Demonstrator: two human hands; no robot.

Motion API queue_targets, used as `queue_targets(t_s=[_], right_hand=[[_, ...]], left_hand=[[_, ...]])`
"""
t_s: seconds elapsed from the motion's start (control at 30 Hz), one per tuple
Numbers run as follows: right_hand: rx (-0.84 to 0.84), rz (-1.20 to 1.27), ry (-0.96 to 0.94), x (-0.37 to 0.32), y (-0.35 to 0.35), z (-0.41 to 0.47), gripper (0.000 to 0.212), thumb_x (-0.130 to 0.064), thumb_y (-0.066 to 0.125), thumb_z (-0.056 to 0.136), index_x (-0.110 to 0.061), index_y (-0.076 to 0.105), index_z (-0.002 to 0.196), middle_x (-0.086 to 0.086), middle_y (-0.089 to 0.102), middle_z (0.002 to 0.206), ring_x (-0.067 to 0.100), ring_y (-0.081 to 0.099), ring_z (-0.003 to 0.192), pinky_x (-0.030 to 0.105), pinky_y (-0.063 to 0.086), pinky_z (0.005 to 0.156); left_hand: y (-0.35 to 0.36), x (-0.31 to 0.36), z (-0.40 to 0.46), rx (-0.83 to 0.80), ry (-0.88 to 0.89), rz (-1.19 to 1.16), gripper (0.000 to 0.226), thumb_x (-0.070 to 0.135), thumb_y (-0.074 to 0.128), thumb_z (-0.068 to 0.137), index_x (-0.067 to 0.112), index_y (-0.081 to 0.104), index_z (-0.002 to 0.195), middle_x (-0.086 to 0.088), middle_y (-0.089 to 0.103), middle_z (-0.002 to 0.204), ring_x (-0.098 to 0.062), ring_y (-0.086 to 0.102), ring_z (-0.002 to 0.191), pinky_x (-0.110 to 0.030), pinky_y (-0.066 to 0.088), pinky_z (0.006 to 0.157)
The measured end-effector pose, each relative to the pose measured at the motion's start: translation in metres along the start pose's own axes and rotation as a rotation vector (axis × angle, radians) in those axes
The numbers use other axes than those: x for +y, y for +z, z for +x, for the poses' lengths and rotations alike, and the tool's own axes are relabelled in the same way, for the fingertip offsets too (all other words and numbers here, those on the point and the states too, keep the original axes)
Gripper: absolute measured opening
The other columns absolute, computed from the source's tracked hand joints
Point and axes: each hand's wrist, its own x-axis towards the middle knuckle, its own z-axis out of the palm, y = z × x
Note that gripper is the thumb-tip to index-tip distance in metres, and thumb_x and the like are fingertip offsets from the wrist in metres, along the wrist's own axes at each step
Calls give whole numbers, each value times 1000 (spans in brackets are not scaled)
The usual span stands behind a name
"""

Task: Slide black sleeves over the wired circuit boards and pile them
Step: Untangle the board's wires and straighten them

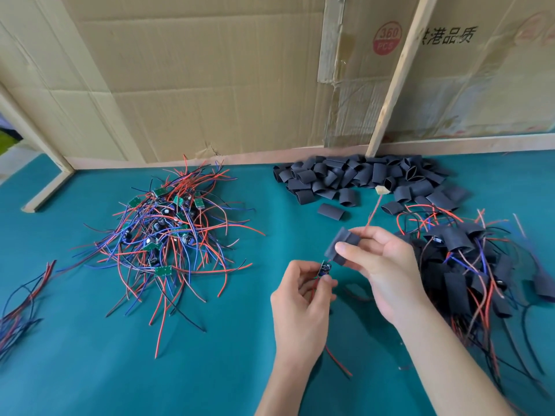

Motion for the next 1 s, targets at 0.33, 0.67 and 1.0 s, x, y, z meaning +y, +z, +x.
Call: queue_targets(t_s=[0.33,0.67,1.0], right_hand=[[-46,-195,-44,6,2,-1,22,-1,81,84,-8,71,102,11,80,88,29,77,82,34,62,73],[-183,-143,133,3,4,-6,23,-6,81,84,0,65,99,21,76,86,28,70,71,29,57,60],[-148,68,111,-15,5,-11,37,-19,79,70,-7,61,100,16,77,89,27,61,79,26,47,62]], left_hand=[[-2,-1,1,3,2,16,23,3,62,99,25,66,95,4,78,96,-16,77,88,-32,63,78],[-3,-1,1,77,-39,84,31,11,66,97,31,51,80,0,74,78,-18,74,62,-19,52,55],[-1,6,-2,-54,-24,39,31,42,62,92,16,55,78,-9,68,70,-16,67,58,-27,52,56]])
